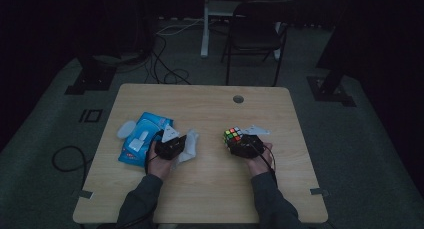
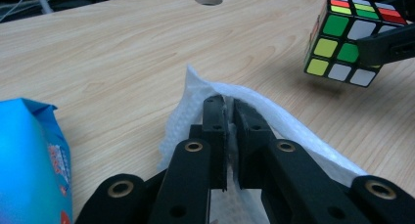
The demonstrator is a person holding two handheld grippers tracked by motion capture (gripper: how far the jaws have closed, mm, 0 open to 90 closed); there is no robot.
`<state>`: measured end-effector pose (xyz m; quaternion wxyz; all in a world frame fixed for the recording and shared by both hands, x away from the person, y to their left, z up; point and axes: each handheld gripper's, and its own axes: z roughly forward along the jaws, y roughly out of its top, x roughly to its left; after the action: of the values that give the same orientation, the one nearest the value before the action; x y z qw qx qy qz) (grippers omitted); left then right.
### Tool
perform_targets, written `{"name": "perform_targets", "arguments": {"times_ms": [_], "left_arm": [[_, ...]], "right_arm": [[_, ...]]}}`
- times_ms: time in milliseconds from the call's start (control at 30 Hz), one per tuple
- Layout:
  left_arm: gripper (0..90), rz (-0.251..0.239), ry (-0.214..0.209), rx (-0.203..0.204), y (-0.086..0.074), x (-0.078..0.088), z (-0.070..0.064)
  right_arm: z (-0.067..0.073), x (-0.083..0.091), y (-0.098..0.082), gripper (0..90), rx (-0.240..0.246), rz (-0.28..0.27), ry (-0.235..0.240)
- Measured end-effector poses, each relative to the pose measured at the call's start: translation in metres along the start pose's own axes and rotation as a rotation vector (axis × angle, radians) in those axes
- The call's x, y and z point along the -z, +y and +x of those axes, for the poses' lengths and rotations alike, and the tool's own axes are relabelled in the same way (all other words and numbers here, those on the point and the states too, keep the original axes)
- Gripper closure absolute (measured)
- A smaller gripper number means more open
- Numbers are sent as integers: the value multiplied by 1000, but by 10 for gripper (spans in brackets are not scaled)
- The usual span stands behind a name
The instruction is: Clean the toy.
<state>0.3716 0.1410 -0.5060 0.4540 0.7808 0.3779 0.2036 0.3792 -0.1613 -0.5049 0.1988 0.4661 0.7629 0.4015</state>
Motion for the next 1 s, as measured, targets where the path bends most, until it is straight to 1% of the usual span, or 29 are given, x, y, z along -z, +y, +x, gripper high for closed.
{"name": "perform_targets", "arguments": {"times_ms": [233,433,700,767,867,1000], "left_arm": [[845,21,17,-3,-5,-1,1],[843,42,32,-5,-9,-3,1],[834,60,33,5,-15,-5,3],[834,63,34,10,-16,-5,3],[830,69,36,3,-16,-5,3],[827,73,35,6,-17,-6,2]], "right_arm": [[-1,-5,-7,341,2,18,-13],[-2,-7,-10,341,17,26,-27],[0,-10,-13,341,44,35,-43],[0,-11,-14,341,46,34,-43],[0,-12,-16,341,45,35,-44],[-1,-13,-18,341,46,32,-39]]}}
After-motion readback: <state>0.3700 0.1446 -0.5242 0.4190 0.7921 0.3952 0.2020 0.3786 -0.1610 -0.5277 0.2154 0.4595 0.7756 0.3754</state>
